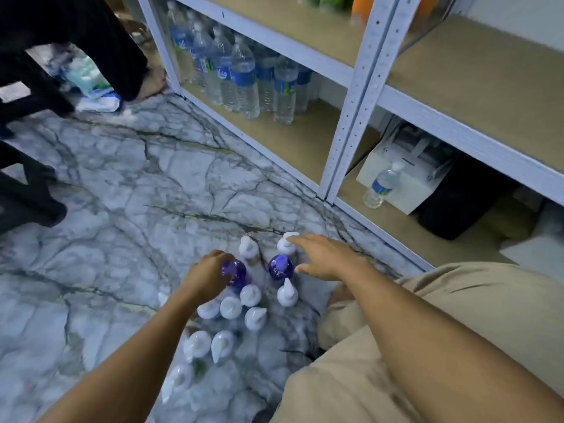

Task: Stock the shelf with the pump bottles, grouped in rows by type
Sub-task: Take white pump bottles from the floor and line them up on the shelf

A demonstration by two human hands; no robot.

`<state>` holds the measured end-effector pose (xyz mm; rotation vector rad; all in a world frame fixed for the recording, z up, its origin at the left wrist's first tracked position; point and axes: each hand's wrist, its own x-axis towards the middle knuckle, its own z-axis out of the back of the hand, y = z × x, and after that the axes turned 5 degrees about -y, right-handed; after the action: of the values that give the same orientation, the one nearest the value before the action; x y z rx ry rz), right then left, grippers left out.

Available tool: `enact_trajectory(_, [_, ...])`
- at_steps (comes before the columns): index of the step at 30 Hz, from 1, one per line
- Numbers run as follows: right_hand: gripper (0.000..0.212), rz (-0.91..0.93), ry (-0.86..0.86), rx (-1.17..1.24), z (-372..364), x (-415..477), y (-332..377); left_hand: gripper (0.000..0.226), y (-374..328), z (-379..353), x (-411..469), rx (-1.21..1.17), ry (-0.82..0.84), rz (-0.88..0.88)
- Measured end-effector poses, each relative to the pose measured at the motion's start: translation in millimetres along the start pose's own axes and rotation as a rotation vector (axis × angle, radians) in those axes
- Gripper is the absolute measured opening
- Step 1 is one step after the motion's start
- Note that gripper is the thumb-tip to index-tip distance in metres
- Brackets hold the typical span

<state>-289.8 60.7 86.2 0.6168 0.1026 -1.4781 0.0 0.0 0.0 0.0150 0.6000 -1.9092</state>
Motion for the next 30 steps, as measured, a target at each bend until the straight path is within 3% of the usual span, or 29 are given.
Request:
enact_trajectory(6, [0.076, -0.028, 0.082, -0.005, -43, 28, 17, 0.044, 14, -15, -5, -0.148, -0.077, 0.024])
enact_trajectory(13, [0.048, -0.044, 0.078, -0.042, -53, 57, 30, 0.049, 14, -31, -2, -0.294, -0.142, 0.119])
enact_trajectory(16, [0.054, -0.078, 0.069, 0.005, -61, 64, 29, 0.065, 14, -37, -12, -0.395, -0.148, 0.216])
enact_trajectory(18, [0.061, -0.122, 0.036, 0.080, -66, 68, 27, 0.057, 11, -43, -21, -0.419, -0.142, 0.245])
enact_trajectory(22, [0.068, -0.336, -0.037, 0.203, -73, 67, 18, 0.044, 9, -55, -42, -0.310, -0.157, 0.287])
enact_trajectory(27, [0.040, -0.426, 0.302, 0.289, -77, 53, 12, 0.033, 11, -60, -59, -0.006, -0.204, 0.234])
enact_trajectory(30, [0.026, -0.428, 0.367, 0.336, -82, 48, 12, 0.037, 12, -64, -66, 0.099, -0.193, 0.171])
